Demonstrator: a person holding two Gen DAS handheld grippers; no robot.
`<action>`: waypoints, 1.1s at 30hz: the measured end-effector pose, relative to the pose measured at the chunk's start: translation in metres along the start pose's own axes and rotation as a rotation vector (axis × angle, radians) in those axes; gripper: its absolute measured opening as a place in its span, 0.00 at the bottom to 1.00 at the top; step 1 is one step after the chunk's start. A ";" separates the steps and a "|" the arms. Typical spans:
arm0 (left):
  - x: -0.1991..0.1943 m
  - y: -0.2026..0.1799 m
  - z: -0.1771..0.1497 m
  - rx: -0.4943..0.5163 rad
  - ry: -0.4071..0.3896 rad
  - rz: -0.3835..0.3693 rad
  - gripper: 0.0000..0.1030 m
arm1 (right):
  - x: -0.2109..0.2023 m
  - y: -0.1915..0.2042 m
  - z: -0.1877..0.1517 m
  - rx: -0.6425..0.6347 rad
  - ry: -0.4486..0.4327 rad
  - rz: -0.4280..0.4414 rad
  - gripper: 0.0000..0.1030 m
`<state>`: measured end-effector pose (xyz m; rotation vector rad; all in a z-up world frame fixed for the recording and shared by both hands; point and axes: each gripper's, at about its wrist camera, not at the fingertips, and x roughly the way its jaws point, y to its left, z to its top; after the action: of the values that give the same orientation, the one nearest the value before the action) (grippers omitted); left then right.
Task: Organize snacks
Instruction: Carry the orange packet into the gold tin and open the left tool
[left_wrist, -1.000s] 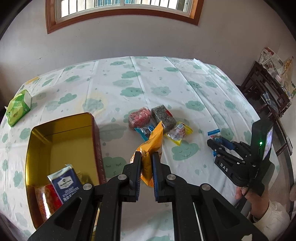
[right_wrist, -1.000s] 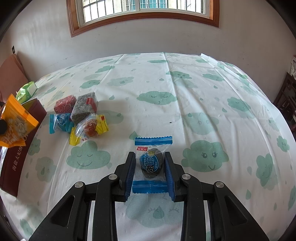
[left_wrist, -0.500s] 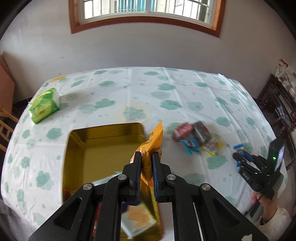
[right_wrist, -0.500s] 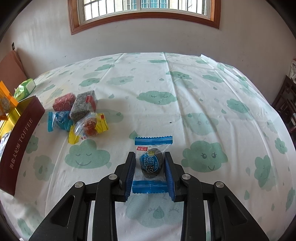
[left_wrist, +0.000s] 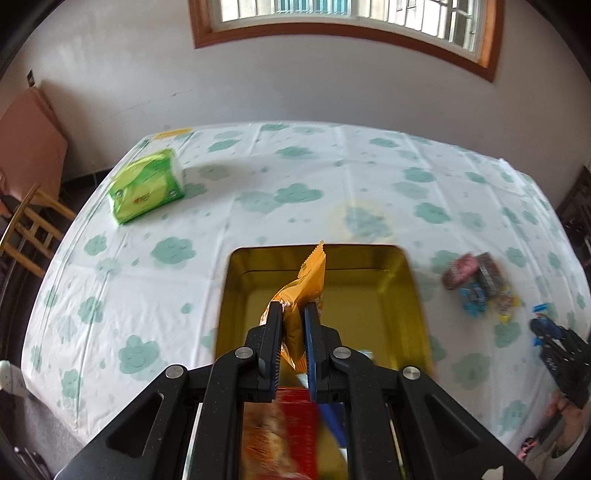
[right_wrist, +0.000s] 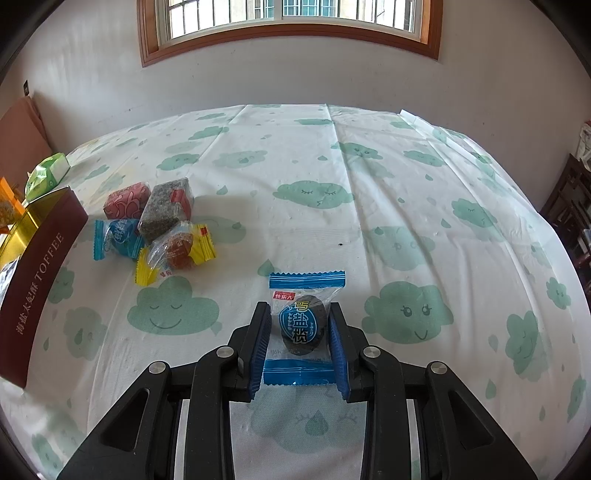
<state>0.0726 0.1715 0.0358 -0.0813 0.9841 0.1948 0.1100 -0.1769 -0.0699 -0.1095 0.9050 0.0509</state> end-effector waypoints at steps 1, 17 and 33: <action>0.005 0.005 0.000 -0.009 0.009 0.008 0.09 | 0.000 0.004 0.000 0.000 0.000 0.000 0.31; 0.045 0.022 -0.021 0.035 0.081 0.052 0.09 | 0.001 0.009 0.001 -0.003 0.002 -0.015 0.31; 0.051 0.023 -0.036 0.052 0.127 0.062 0.11 | 0.001 0.012 0.001 -0.007 0.004 -0.030 0.31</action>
<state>0.0662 0.1954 -0.0262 -0.0151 1.1181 0.2227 0.1103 -0.1652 -0.0705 -0.1293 0.9075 0.0263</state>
